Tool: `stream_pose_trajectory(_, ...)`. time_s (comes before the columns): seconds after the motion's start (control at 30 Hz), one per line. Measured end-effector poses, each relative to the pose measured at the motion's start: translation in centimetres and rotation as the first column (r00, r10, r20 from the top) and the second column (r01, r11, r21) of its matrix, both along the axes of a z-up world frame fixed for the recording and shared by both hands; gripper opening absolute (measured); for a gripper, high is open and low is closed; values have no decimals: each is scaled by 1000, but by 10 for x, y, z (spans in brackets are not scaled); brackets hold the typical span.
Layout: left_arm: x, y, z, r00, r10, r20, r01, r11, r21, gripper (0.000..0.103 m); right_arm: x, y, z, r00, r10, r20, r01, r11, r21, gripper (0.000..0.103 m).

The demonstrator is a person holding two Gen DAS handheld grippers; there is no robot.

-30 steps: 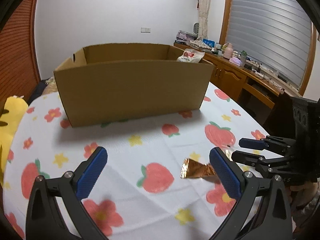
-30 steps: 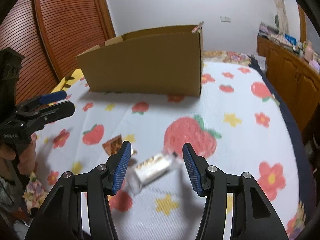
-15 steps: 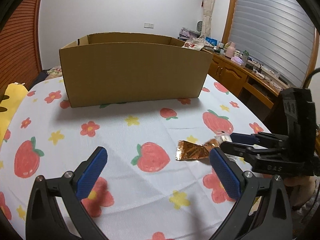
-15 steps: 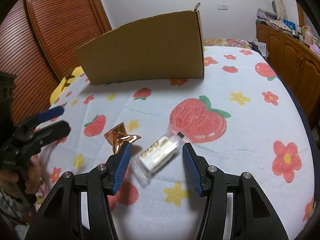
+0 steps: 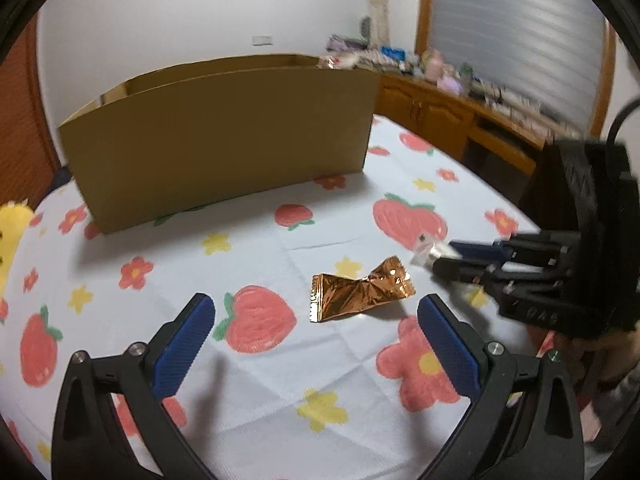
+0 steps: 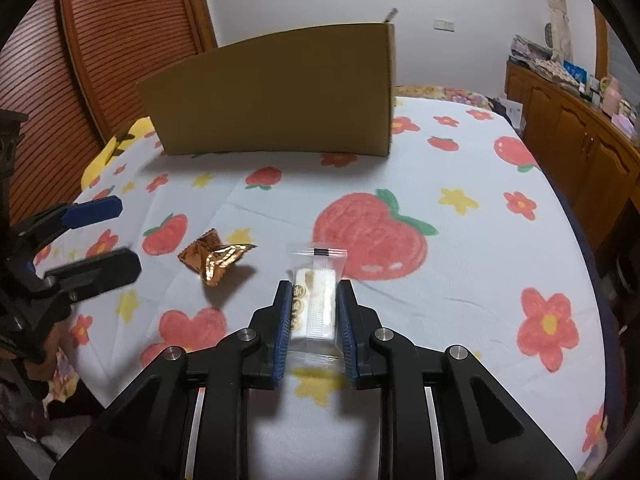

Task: Organize snacks
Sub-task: 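Grasp the clear packet with the right tool while the left tool grasps the gold candy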

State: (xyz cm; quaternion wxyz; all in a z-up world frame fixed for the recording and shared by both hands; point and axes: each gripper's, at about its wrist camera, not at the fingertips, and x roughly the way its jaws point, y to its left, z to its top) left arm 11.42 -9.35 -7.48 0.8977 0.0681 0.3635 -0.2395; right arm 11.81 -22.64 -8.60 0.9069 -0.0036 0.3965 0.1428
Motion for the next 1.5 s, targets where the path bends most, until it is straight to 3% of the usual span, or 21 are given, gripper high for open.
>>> stream_pose_trajectory(0.23,18,-19,-12,998,-48,-36,53,985,165,100,-2,-4,-2,1000,7,20,-8,1000,24,20)
stream_pose_trajectory(0.47,31,-35,-14,996,-72,-54,82,974,213,93,-6,-2,-4,998,14,63,-14,1000,1,20)
stream_pose_trajectory(0.63,38,-39,-12,996,-67,-64,78,979,188,81,-7,0,-5,997,15,79,-14,1000,-9,20)
stream_pose_trajectory(0.87,49,-44,-7,994,-81,-73,91,986,140,72,-7,-2,-5,997,18,74,-18,1000,-4,20)
stream_pose_trajectory(0.93,51,-49,-8,993,-94,-71,104,984,146,60,-7,-2,-5,997,20,69,-20,1000,0,20)
stream_pose_trajectory(1.23,58,-51,-13,990,-89,-110,102,988,113,41,-5,-1,-3,997,53,52,-52,998,-27,20)
stream_pose_trajectory(1.43,57,-45,-16,989,-74,-127,86,992,90,39,-6,0,-4,997,56,54,-54,998,-42,20)
stream_pose_trajectory(1.47,56,-45,-16,989,-75,-126,86,992,88,36,-6,1,-4,997,57,54,-54,997,-49,20)
stream_pose_trajectory(1.5,56,-44,-16,990,-76,-122,87,992,87,27,-6,1,-4,997,58,54,-55,997,-52,20)
